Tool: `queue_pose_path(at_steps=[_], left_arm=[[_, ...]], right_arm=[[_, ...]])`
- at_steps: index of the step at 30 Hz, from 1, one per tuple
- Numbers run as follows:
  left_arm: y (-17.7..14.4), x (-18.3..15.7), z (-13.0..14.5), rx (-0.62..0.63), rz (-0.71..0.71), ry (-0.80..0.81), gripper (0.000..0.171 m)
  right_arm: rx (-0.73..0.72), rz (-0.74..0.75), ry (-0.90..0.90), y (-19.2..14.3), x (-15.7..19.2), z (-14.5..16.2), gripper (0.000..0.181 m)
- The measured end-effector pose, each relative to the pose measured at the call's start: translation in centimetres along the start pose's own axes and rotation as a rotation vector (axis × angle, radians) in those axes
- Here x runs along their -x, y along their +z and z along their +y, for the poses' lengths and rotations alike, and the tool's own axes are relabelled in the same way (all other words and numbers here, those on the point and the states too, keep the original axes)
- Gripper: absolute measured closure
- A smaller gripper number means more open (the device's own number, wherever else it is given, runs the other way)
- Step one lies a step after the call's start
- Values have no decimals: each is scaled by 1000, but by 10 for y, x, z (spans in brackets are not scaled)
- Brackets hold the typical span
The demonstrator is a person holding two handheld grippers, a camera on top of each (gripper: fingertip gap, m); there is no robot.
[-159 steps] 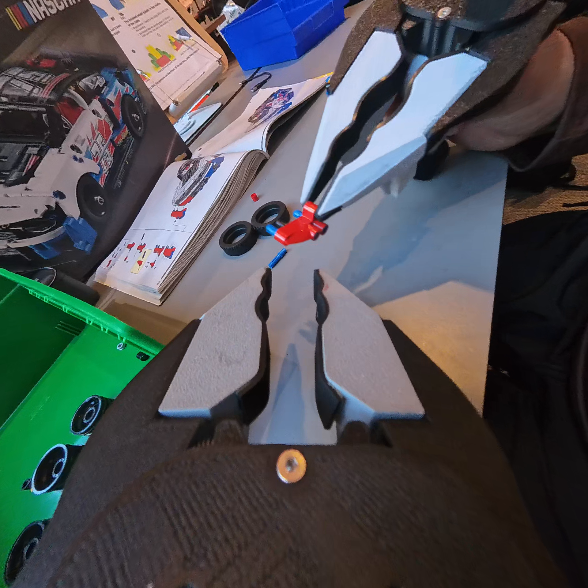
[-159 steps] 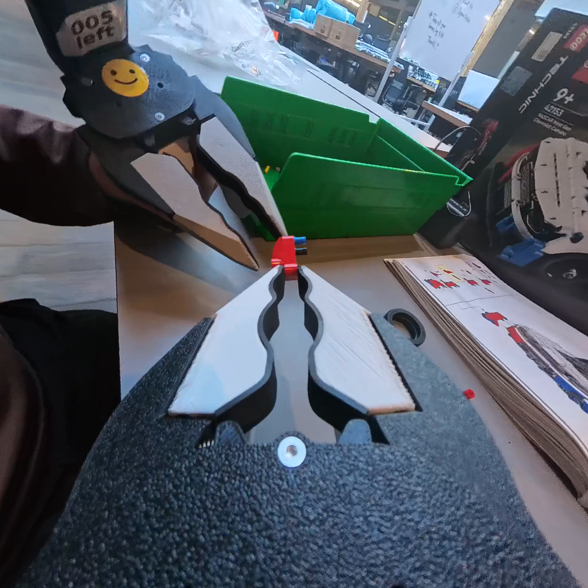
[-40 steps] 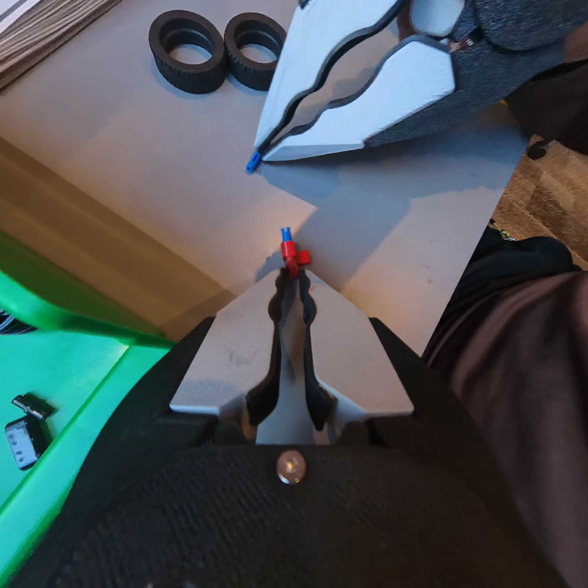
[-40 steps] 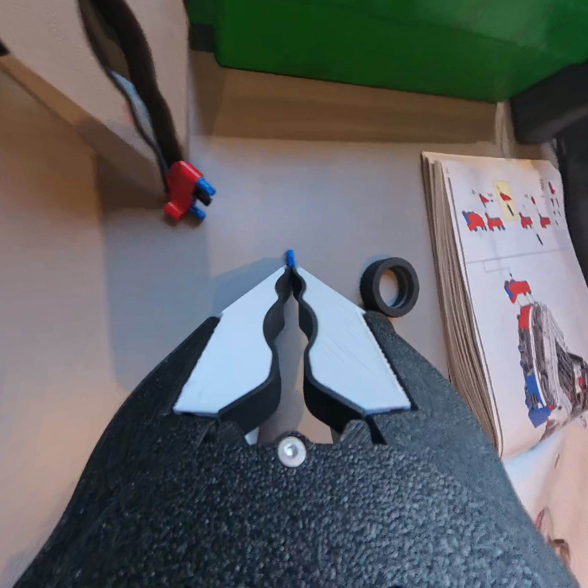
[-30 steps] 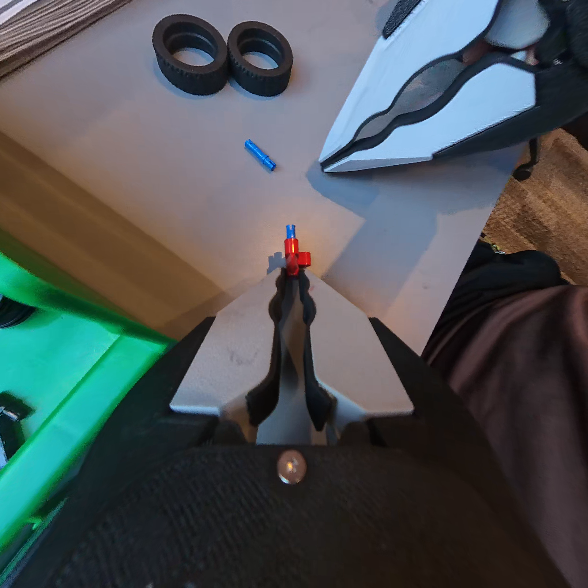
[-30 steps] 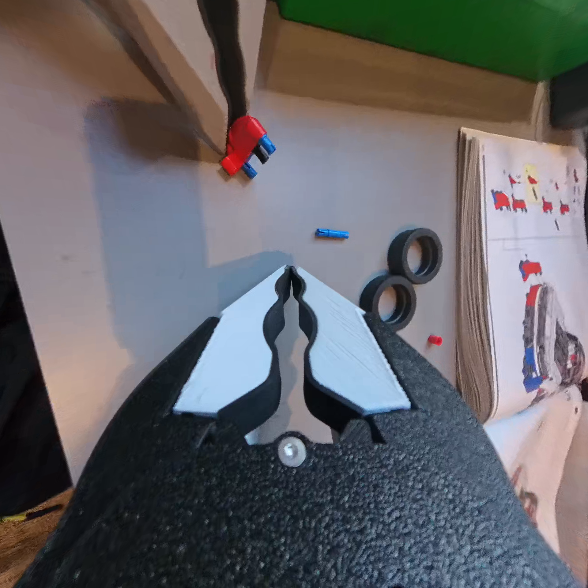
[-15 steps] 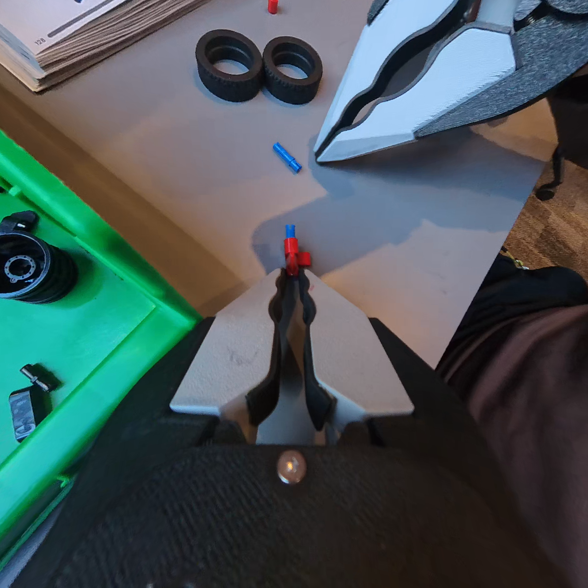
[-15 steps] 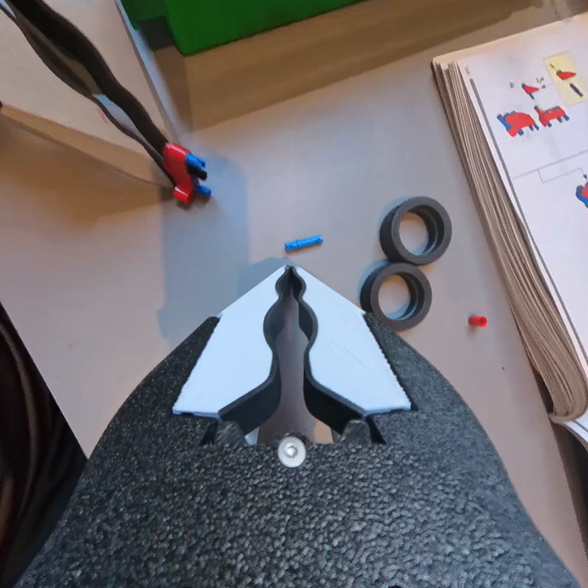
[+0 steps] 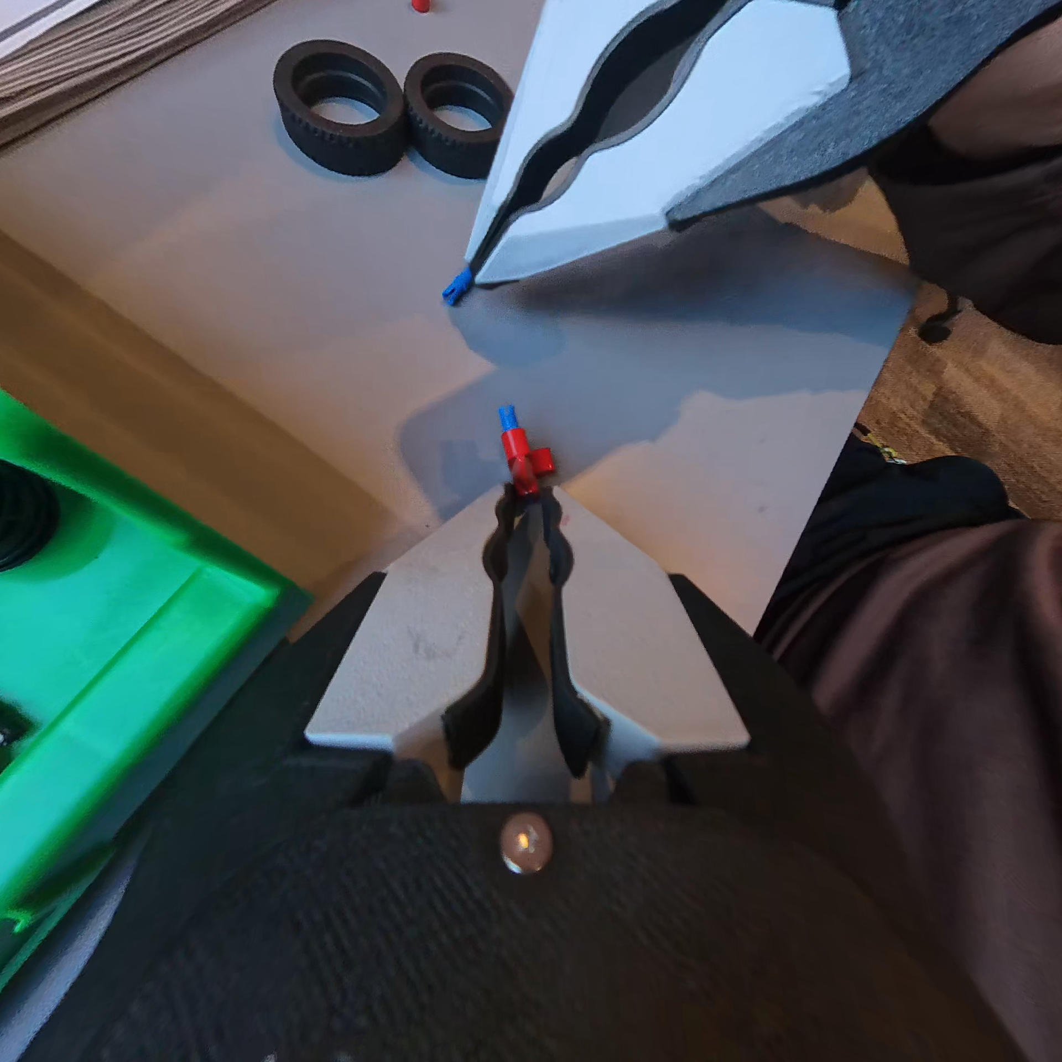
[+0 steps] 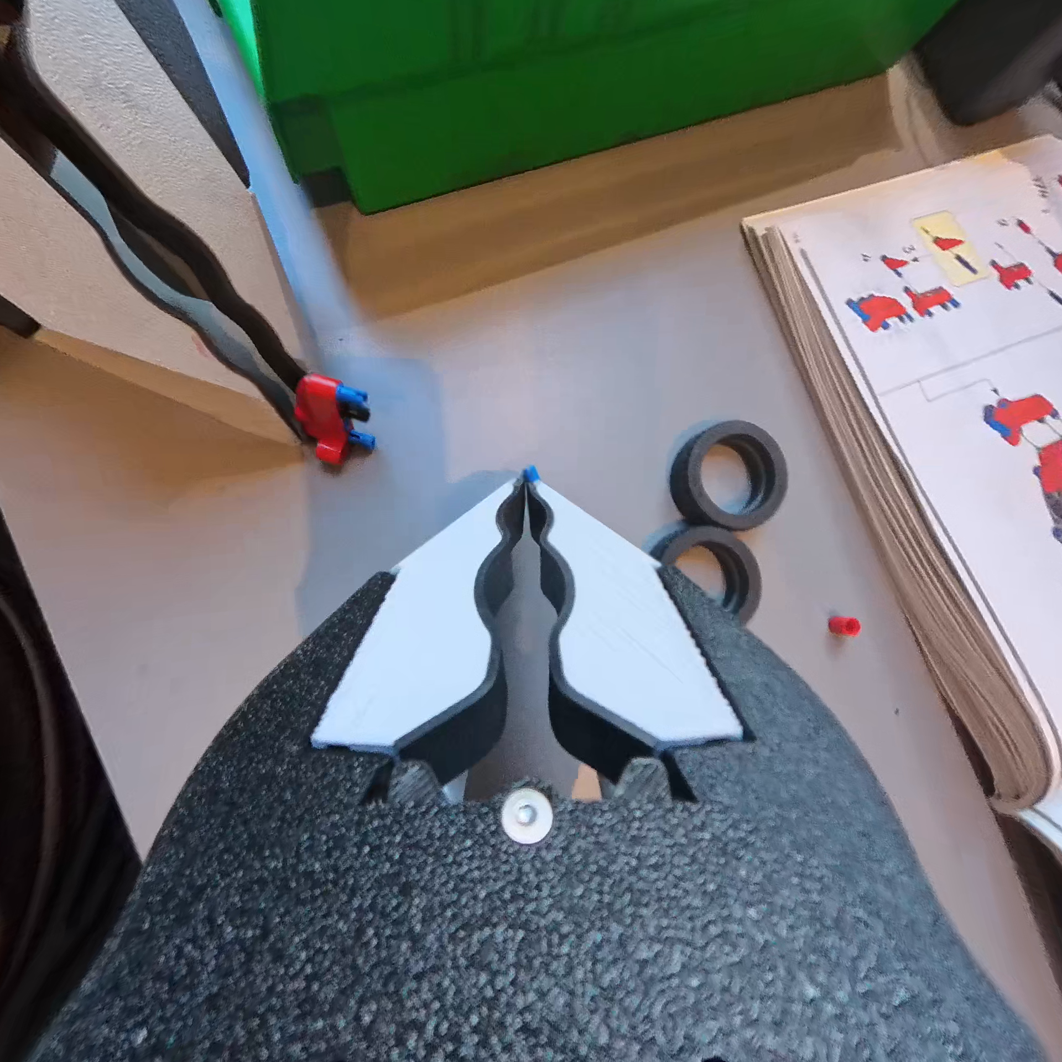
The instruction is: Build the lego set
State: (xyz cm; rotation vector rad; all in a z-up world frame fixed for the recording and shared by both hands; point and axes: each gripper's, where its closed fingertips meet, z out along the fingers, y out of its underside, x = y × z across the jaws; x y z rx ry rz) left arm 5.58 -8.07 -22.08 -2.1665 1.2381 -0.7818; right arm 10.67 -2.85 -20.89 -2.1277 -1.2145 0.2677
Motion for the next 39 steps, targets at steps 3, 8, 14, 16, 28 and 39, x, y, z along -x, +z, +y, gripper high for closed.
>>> queue_pose_path(at_steps=[3,8,14,16,28,39], left_arm=[[-1,-3,1,-2,13,4,161],[-3,-6,4,-12,21,33,160],[-6,-6,8,-13,4,93,159],[-10,-5,11,-15,-8,122,159],[-21,2,19,-31,-37,190,155],[-21,6,13,-48,-66,255,153]], right_arm=[[-35,30,17,-11,-1,0,181],[-163,48,31,-22,9,-10,179],[-97,106,9,-14,5,6,175],[-73,79,23,-14,6,9,173],[23,72,17,-5,-13,10,160],[48,-152,78,13,3,10,178]])
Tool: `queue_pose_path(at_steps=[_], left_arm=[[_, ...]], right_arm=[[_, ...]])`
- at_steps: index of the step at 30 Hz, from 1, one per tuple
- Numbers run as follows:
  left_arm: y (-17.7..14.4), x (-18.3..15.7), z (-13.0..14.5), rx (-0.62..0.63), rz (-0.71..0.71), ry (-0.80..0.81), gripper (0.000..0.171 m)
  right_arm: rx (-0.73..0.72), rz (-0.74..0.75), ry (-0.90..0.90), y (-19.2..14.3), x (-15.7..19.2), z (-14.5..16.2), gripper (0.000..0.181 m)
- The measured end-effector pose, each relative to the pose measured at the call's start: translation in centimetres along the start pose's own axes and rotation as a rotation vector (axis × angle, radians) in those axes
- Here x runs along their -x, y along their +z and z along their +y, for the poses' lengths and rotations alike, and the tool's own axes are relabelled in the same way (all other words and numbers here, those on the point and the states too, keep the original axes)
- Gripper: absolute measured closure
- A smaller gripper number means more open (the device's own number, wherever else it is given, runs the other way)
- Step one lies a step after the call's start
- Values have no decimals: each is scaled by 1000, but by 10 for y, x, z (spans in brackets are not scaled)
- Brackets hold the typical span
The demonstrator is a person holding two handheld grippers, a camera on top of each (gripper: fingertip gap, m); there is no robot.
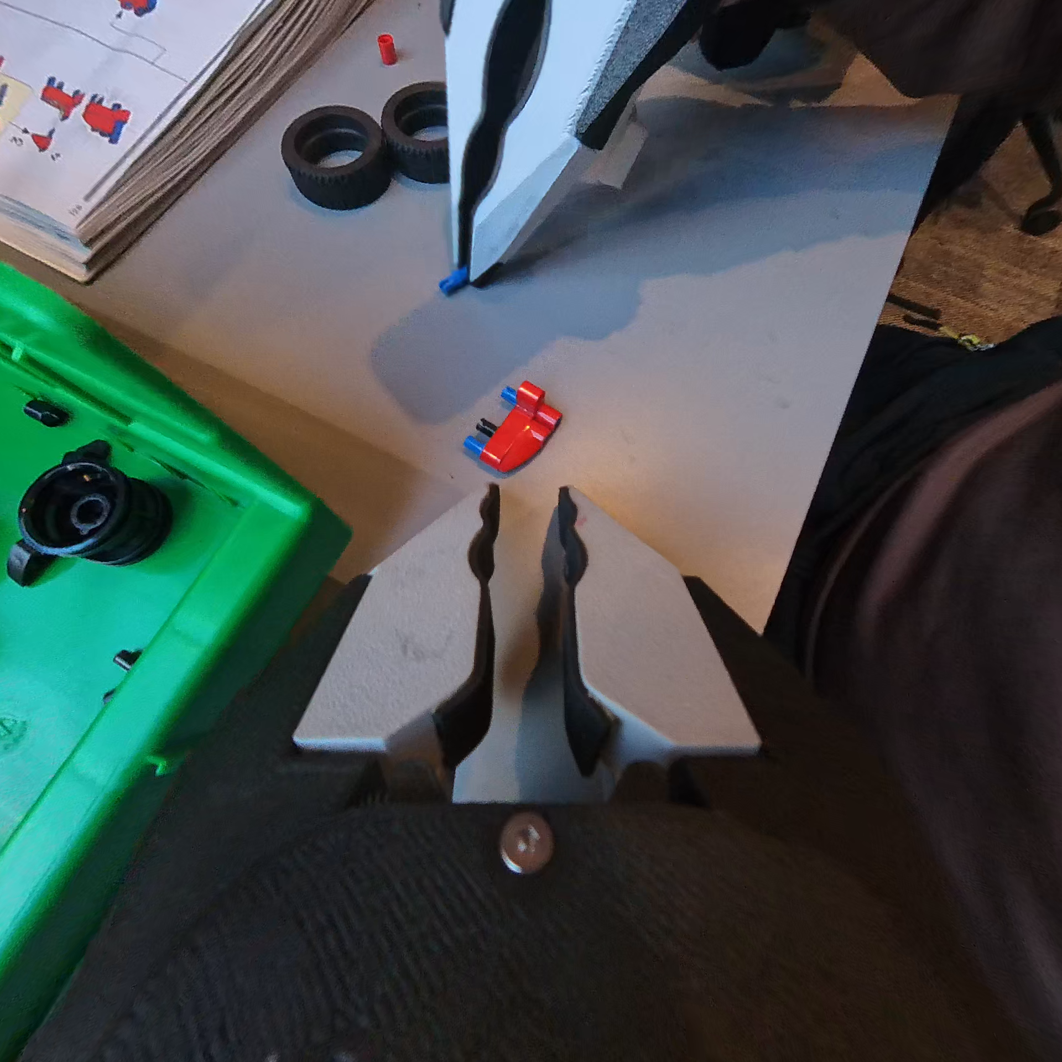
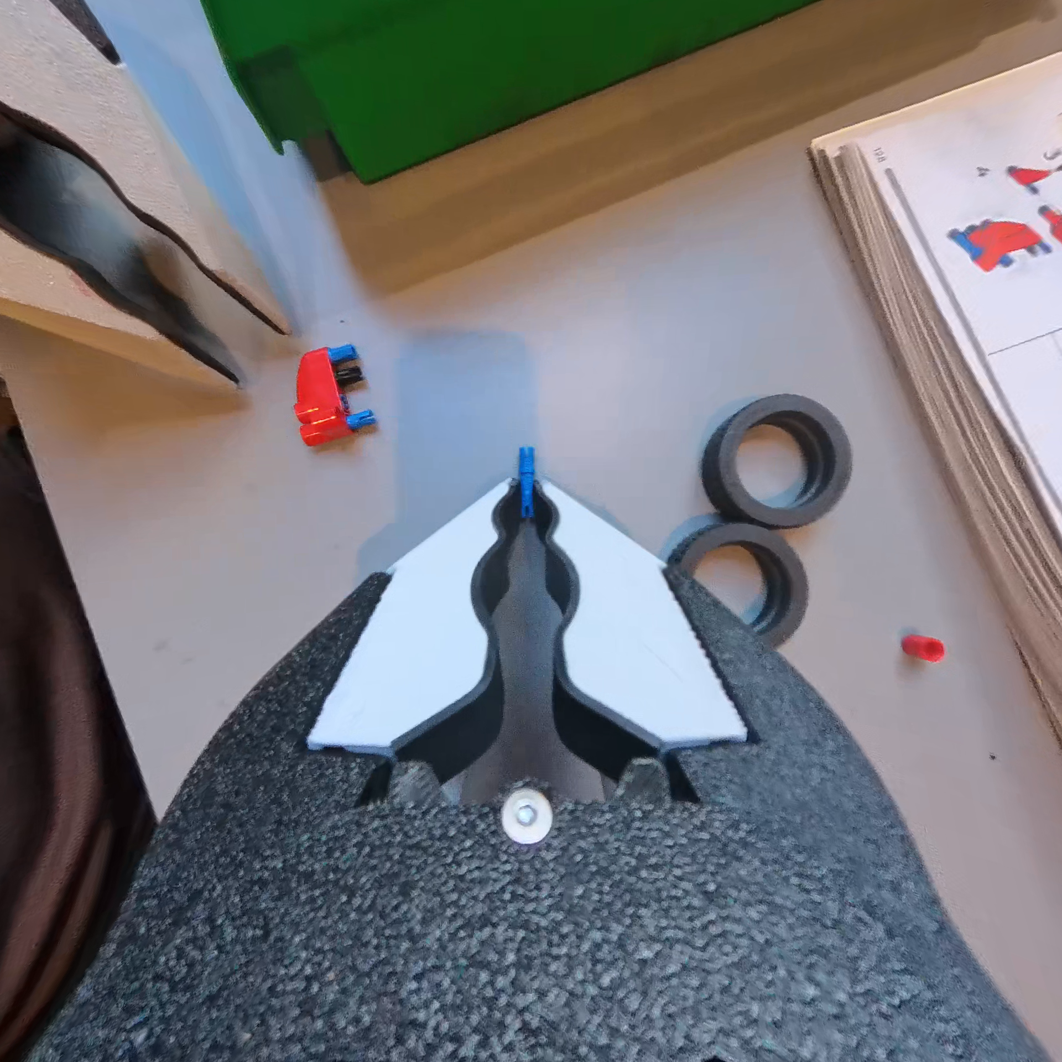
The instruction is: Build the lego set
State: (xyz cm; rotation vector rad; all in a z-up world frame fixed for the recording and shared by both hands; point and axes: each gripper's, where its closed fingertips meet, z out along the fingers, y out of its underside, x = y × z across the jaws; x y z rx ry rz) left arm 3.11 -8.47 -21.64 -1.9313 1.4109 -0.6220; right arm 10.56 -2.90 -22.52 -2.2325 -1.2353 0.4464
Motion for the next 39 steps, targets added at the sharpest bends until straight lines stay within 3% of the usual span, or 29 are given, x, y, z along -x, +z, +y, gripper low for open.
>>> queue_pose_path(at_steps=[12,20,28,37,39], left_arm=[[3,-1,-11,103,-63,299,148],[10,2,-5,133,-43,211,146],[13,0,-6,134,-54,141,144],[9,4,-23,187,-81,348,145],[11,5,-24,221,-85,399,153]], right_arm=[[-62,9,62,-23,53,25,179],[-111,27,41,-25,59,33,179],[-191,8,13,-28,63,9,179],[-139,-18,67,-20,66,24,179],[-140,-18,60,-20,67,24,179]])
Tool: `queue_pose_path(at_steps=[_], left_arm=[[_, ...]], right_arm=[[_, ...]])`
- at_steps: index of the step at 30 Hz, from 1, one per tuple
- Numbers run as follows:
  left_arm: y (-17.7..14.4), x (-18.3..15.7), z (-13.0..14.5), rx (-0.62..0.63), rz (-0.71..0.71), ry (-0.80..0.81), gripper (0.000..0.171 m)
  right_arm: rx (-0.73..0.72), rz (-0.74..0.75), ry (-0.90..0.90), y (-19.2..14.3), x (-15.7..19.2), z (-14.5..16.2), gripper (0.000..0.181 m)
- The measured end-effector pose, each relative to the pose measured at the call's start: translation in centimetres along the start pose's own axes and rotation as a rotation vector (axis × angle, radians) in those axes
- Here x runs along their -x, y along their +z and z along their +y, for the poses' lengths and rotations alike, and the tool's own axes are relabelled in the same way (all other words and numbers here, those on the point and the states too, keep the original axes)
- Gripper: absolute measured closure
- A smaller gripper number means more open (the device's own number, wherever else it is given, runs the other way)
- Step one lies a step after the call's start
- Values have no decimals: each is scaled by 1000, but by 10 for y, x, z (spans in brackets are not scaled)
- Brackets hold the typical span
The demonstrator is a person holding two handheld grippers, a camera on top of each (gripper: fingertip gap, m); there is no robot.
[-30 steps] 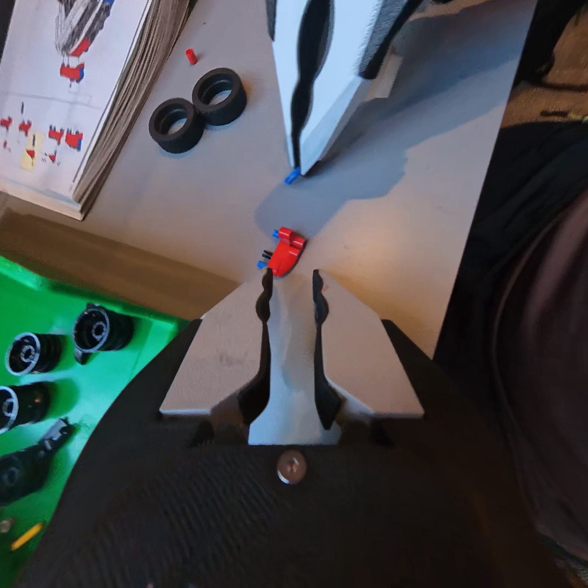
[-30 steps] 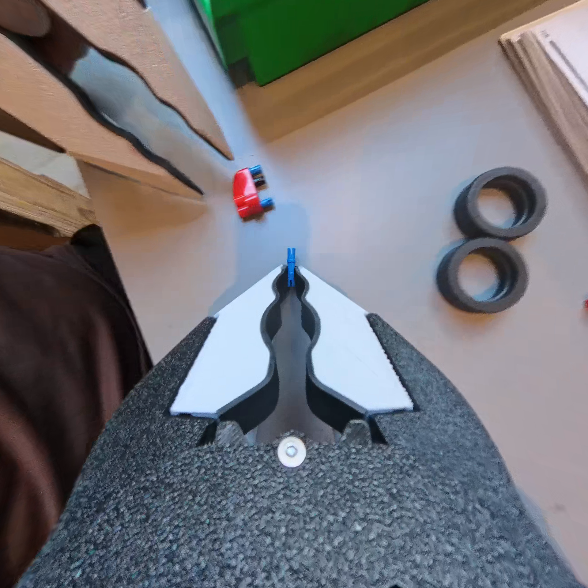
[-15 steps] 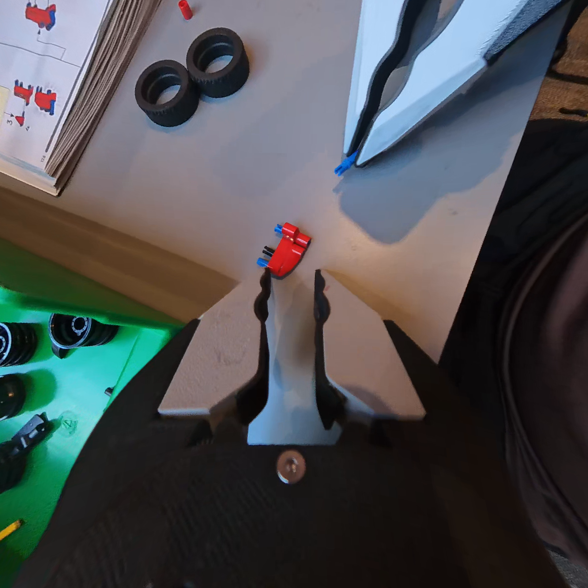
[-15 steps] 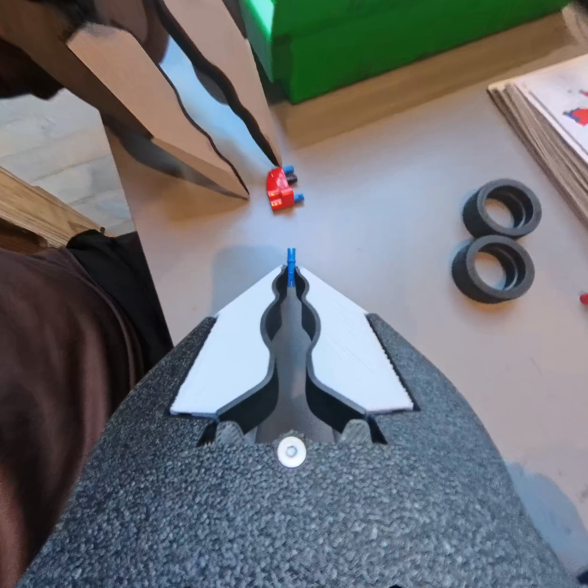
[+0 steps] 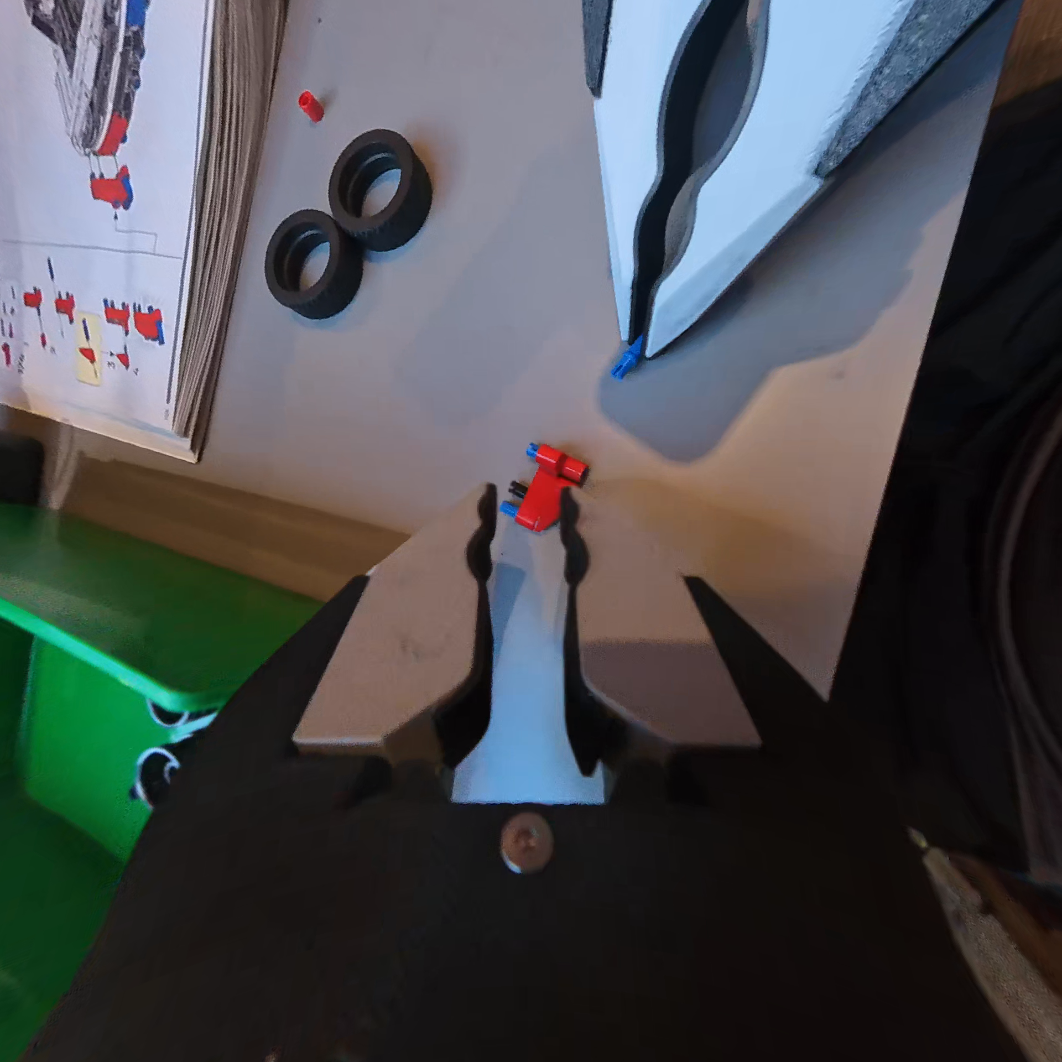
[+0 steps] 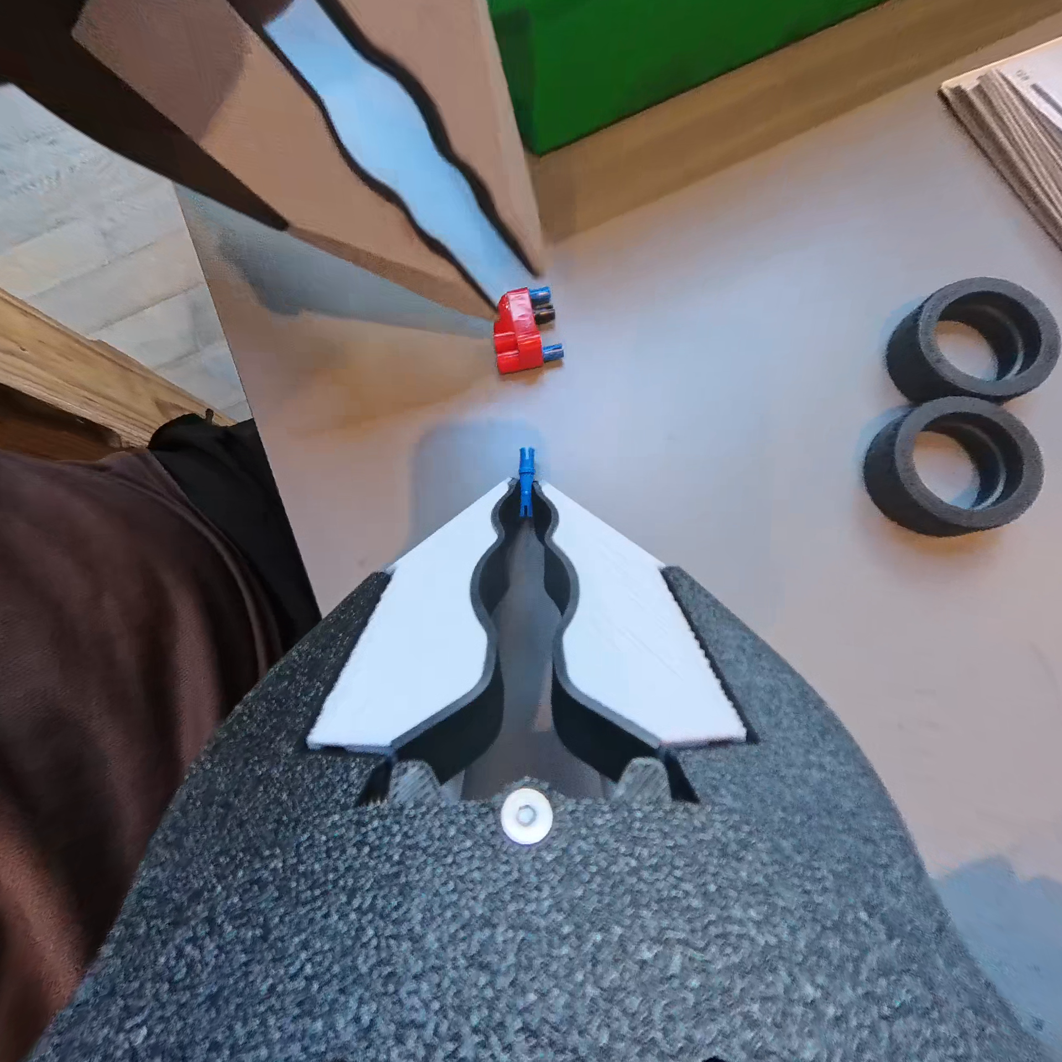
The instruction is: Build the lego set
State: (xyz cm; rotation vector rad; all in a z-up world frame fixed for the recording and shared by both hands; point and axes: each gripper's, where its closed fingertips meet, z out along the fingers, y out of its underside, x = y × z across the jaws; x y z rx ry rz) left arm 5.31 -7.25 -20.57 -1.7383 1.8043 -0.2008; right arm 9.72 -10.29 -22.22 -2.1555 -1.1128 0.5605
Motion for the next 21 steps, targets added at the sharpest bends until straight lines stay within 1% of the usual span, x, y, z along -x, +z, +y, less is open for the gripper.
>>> queue_pose_path(at_steps=[1,2,3,4,5,6,7,10,13,16,18,20,21], left_arm=[[2,-1,1,23,4,28,165],[5,-4,4,54,18,57,171],[9,-4,7,89,18,75,171],[10,-3,6,91,6,75,171],[10,-6,5,91,23,62,171],[11,-9,4,92,42,23,169],[11,-12,3,89,69,-30,161],[10,-22,-3,56,135,-199,146],[5,-43,-17,-23,255,-341,148],[-3,-53,-21,-39,337,-468,148],[-7,-42,-13,-27,285,-492,145],[-7,-25,-6,-13,196,-482,138],[-6,-20,-4,3,180,-478,132]], right_arm=[[-2,1,-3,0,0,0,179],[-9,1,-3,-1,0,-1,179],[-17,-3,2,-2,0,-2,179],[-27,-12,13,-3,0,-3,179],[-40,-25,27,-4,1,-4,179],[-53,-35,41,-4,2,-6,179],[-59,-38,51,-4,2,-6,179],[-8,-31,28,1,2,2,178],[-12,1,-26,3,1,0,178],[-16,19,-50,2,1,1,178],[-17,29,-71,2,1,1,178],[-17,25,-83,2,2,1,178],[-17,20,-81,2,2,1,178]])
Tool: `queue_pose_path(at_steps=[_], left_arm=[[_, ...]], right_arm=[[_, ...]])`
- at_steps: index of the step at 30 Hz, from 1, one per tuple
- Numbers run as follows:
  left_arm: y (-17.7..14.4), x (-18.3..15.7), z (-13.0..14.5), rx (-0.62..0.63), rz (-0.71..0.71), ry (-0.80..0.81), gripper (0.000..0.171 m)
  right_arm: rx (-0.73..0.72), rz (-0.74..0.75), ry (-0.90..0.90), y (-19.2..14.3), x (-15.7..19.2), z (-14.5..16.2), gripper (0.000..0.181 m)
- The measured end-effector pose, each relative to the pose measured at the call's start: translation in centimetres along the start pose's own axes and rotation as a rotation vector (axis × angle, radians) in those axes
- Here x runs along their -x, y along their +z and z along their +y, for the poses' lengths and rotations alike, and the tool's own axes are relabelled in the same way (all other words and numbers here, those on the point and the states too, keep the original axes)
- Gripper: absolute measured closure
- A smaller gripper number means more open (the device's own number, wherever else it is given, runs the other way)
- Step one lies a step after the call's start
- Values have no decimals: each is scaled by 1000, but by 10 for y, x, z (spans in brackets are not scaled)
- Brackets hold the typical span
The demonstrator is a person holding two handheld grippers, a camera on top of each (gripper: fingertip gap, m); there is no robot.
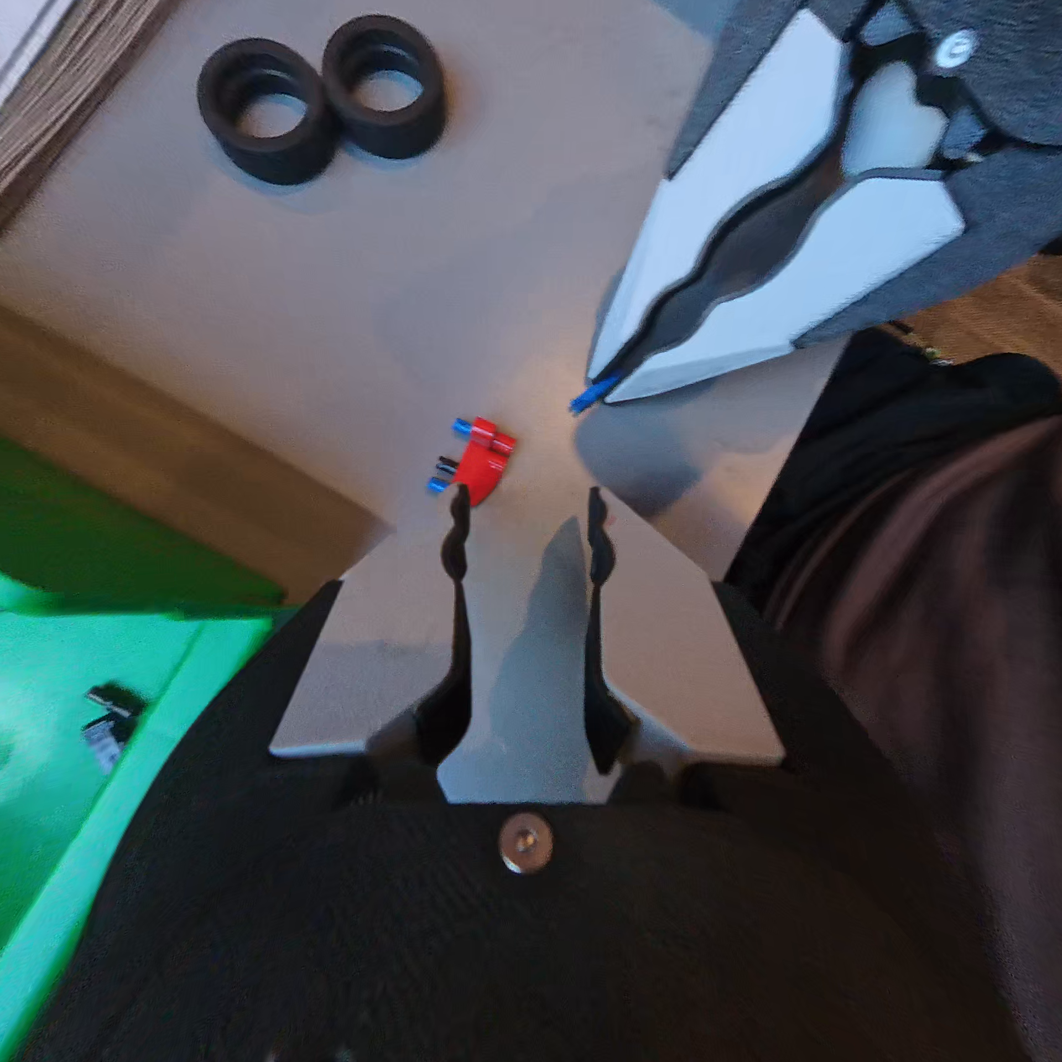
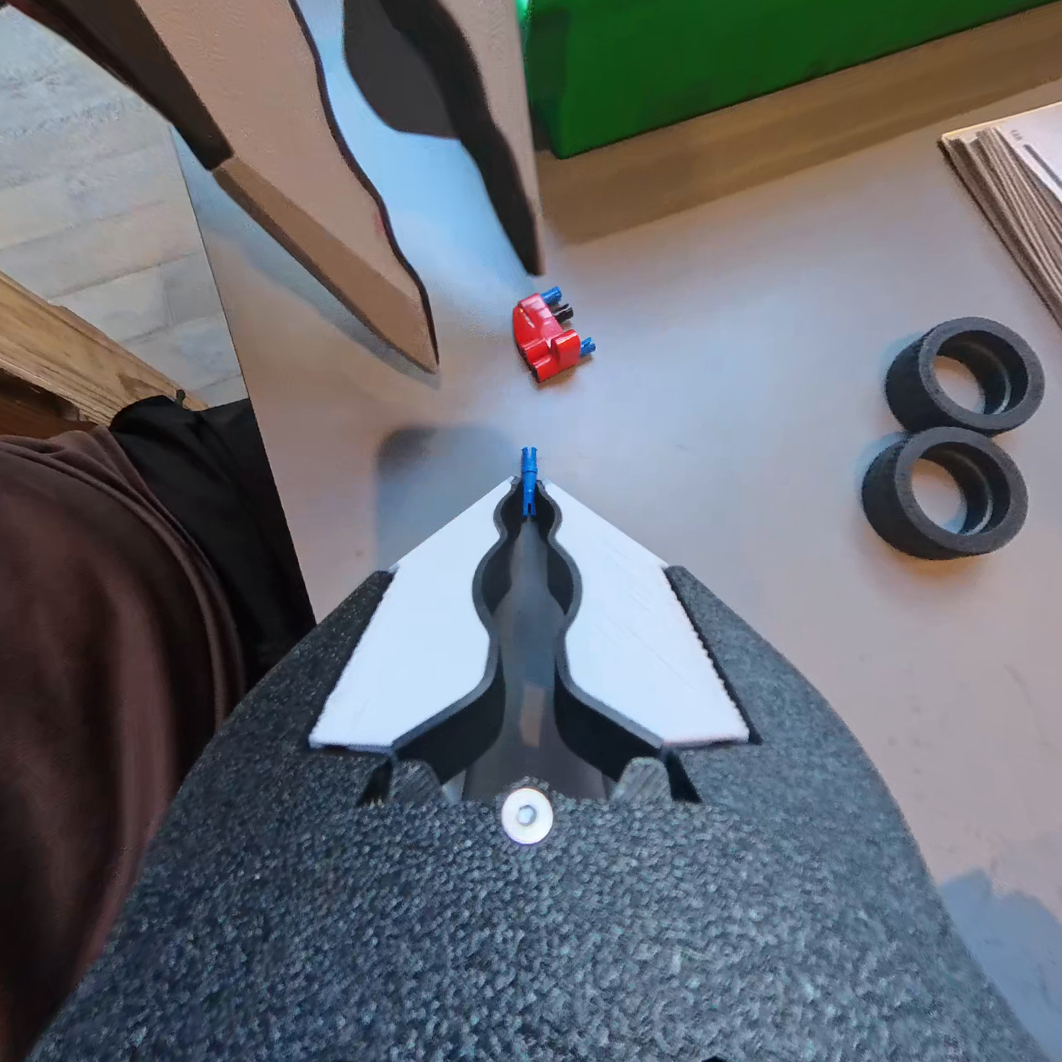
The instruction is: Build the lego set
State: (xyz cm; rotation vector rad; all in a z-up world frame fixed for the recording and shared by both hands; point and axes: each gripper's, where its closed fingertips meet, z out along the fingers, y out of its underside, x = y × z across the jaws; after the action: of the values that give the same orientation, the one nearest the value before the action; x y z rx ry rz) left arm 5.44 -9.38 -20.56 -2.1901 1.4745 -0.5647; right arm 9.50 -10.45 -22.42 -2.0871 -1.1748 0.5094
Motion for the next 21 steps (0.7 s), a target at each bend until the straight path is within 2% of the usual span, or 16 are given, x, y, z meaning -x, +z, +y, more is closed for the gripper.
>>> queue_pose_path(at_steps=[2,6,7,10,17,21], left_arm=[[3,4,-2,12,-6,36,119],[14,21,10,108,-86,107,119],[15,18,6,87,-70,117,127],[17,7,8,95,-30,121,132],[14,-22,6,43,94,50,129],[10,-18,5,11,69,43,130]], right_arm=[[0,-7,22,0,-1,0,178],[-2,-15,47,-1,0,1,178],[-2,-12,45,-1,0,1,178],[-2,-9,40,-1,0,1,179],[-4,-19,44,-5,-3,4,179],[-5,-25,30,-4,-3,4,179]])
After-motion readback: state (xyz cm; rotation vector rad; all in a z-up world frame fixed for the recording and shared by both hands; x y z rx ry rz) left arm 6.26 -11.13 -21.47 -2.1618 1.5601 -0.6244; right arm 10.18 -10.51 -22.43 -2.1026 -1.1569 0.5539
